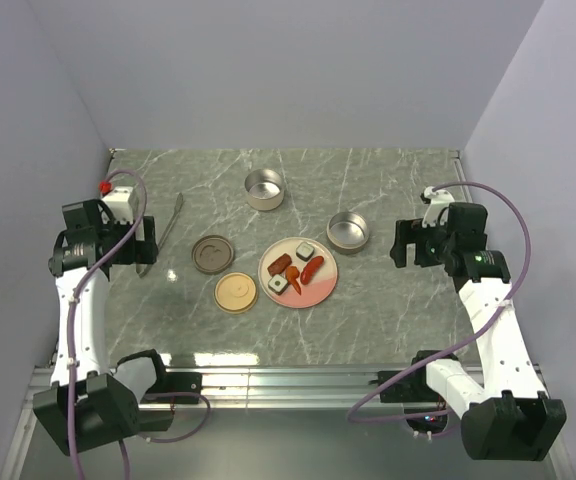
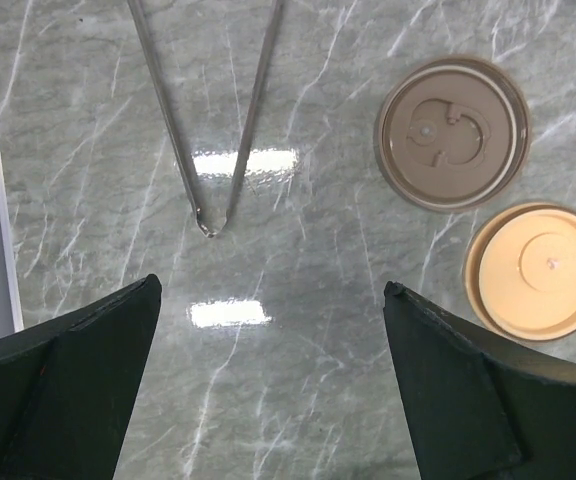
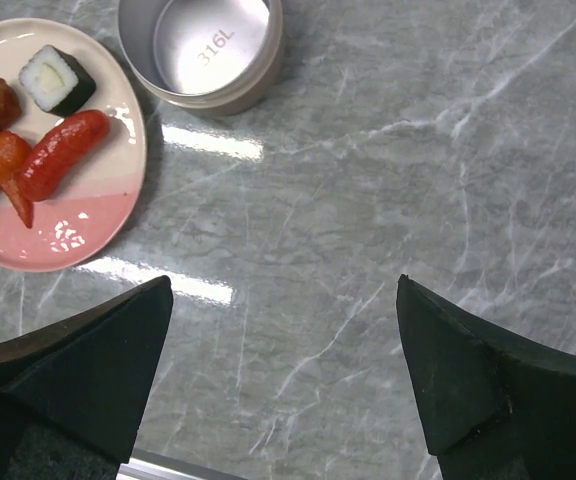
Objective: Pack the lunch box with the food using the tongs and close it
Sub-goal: Grab the clamp with the left arm
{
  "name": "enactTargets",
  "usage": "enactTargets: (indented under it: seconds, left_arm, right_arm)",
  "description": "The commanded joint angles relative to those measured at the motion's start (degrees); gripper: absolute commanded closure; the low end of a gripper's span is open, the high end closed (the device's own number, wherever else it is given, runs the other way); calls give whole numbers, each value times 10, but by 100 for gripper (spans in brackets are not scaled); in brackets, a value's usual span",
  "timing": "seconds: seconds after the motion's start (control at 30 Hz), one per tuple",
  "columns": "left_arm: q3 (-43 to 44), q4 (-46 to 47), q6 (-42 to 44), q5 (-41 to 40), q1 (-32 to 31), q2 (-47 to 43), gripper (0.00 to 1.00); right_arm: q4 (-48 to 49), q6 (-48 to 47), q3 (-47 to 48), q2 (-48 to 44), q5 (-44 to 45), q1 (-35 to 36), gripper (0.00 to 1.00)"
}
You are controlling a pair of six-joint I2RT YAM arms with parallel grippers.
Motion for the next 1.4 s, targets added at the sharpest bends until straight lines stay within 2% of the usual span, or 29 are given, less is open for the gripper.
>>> enactTargets:
  seconds: [0.0,0.13,0.33,0.43,0.57,0.73,0.9,1.1,1.37]
  left_arm:
    - [30,-5,33,-1,-1,28,1]
    - [64,-27,40,-19,1,73,1]
    - [62,-54,78,-18,22,129,1]
    - [67,-77,94,-9,55,166,1]
    - [40,-67,130,-38,80,206,1]
    - [-23,0,167,-74,86,241,2]
    - [-39,51,158,-70,86,284,5]
    - [-37,140,128,-51,86,312,5]
    - [10,168,104,-31,80,399,8]
  right_arm:
    - [-11,-9,12,-9,15,-9,0]
    - [-12,-6,10,-3,-3,-24,0]
    - [-12,-1,29,26,-18,-30,0]
    - [-13,1,45,46,-27,-31,0]
    - [-17,2,52,66,-33,-31,0]
    - [-18,0,52,78,-25,-31,0]
    - [-17,0,48,91,-23,-31,0]
    - [-18,0,50,104,-19,-32,0]
    - [-17,0,48,113,-14,-32,0]
